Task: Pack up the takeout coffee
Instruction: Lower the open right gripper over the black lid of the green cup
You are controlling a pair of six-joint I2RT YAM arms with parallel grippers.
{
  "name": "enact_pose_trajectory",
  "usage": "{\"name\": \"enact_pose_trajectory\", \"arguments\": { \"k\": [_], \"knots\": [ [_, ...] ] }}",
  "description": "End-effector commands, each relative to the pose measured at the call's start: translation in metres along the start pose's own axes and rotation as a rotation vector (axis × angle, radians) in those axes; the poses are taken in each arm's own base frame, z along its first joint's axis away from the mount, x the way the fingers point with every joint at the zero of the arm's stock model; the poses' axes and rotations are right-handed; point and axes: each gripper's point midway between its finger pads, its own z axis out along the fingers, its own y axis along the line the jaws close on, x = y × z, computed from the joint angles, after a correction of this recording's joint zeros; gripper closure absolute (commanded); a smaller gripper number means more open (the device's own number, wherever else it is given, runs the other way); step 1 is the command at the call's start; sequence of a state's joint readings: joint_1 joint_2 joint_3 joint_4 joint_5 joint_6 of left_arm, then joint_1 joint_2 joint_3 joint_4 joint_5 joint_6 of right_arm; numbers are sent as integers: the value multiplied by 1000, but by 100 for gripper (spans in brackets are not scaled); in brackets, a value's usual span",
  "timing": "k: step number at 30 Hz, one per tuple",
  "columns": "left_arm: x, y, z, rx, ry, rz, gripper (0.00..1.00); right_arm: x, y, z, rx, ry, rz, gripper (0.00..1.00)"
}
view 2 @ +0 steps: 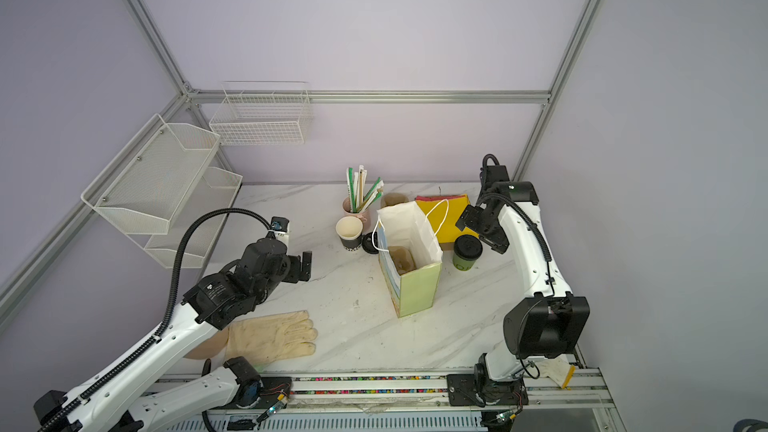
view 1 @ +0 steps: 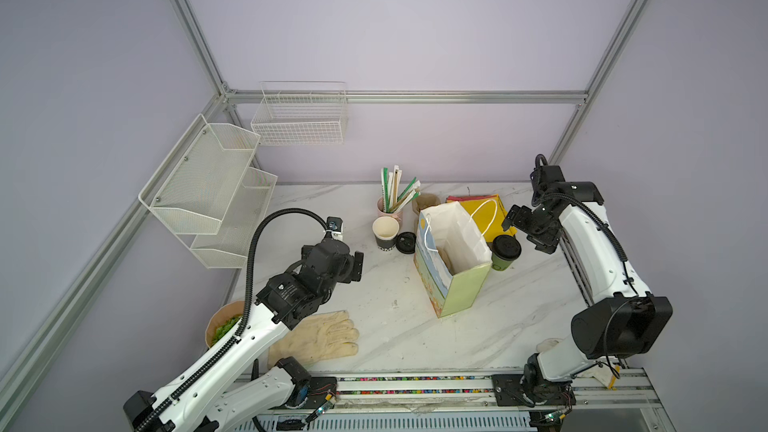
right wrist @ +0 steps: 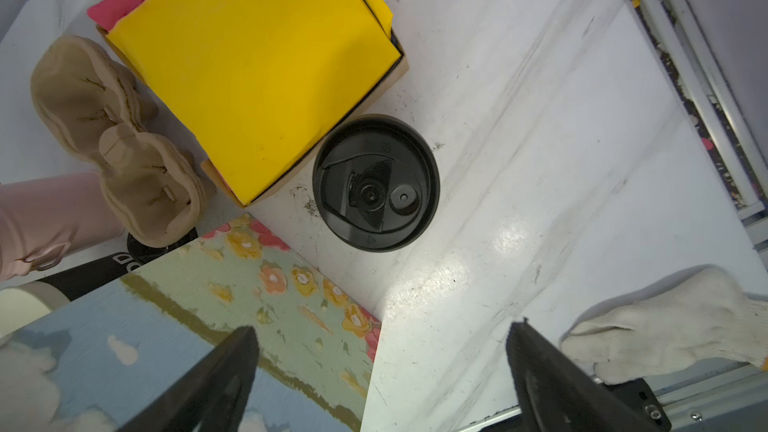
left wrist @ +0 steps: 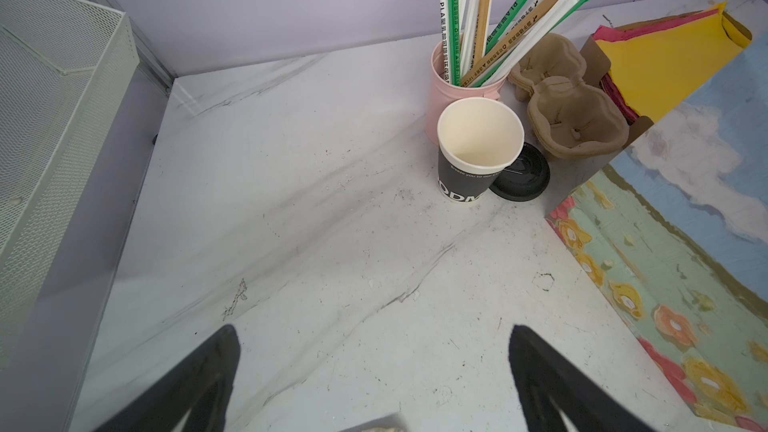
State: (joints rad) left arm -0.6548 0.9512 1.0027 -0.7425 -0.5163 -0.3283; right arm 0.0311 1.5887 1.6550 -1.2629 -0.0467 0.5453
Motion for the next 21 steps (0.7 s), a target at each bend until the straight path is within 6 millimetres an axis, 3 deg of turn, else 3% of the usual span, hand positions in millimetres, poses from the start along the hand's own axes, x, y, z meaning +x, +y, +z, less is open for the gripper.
{"name": "enact_pose_trajectory", "arguments": {
  "k": [1, 11, 21],
  "knots": [
    [4, 1, 3, -5, 11, 11, 0, -3, 2, 12, 1, 17, -8, 3],
    [5, 0, 4, -7, 15, 15, 0, 2, -5, 52, 72, 98, -41, 4],
    [7, -1, 7, -8, 27, 21, 0, 1, -4, 71, 89, 127, -47, 6]
  ]
}}
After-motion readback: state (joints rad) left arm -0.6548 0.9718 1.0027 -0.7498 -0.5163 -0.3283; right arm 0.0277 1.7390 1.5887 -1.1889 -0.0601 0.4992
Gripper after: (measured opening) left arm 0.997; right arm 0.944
